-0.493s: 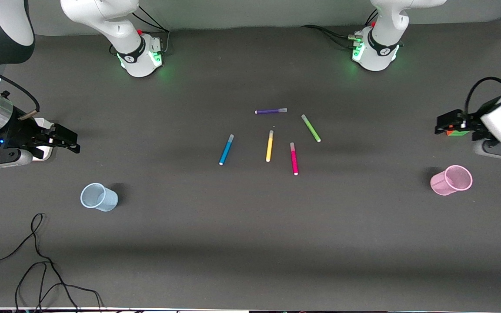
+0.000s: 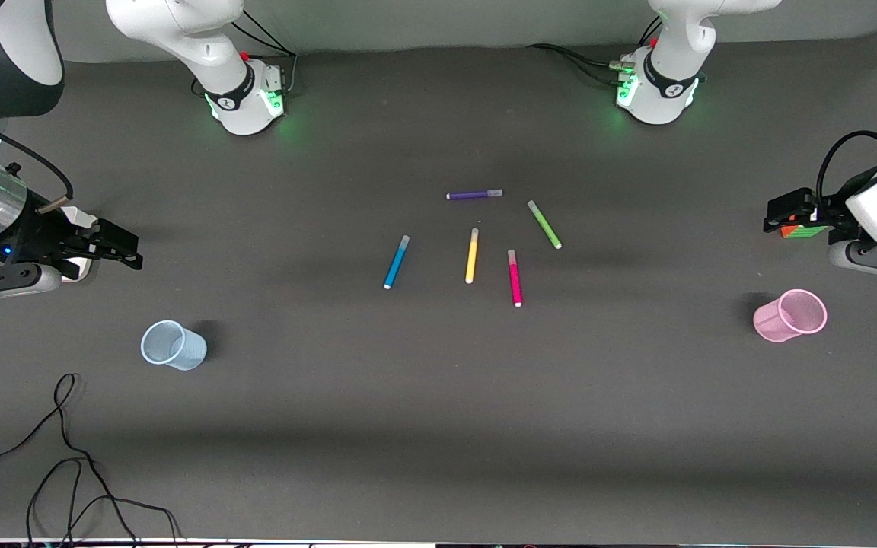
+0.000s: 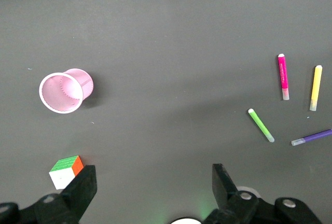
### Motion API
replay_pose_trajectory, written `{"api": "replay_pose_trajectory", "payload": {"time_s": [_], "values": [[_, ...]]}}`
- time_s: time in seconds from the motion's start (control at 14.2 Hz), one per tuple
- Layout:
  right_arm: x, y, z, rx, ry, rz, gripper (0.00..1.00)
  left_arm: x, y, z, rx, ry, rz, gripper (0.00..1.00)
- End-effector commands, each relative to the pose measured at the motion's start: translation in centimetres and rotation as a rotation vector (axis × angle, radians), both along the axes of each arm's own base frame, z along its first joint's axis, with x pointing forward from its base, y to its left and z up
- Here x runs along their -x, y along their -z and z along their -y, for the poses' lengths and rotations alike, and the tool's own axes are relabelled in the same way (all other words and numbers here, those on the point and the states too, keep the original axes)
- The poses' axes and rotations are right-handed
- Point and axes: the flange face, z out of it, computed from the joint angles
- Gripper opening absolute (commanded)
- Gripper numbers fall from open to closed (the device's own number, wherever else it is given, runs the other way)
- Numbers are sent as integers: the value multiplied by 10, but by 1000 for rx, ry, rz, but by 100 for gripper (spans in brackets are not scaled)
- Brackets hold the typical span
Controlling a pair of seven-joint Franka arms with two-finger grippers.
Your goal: Place pink and blue markers in matching cups
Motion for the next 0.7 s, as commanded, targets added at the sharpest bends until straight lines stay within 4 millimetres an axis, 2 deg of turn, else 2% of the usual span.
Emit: {"api": "replay_pose_trajectory", "payload": {"time_s": [0.0,0.07,0.28,0.35,0.49,0.63], "values": [[-4,22,-18,-14,-12,-69,100,10,-6,31,-8,20,-1,99],[-10,37,-26,-27,-18,-94,100,11,-6,51,-18,-16,1,99],[-20,72,-35,-59,-14,-155,100,17,-1,131,-40,-89,26,99],[-24,83,-38,-57,-15,-170,100,16,8,152,-40,-97,35,99],[-31,110,-50,-83,-16,-214,100,7,40,192,-39,-78,36,98],[-34,139,-80,-148,36,-269,100,-2,88,238,-51,-118,39,97]]}}
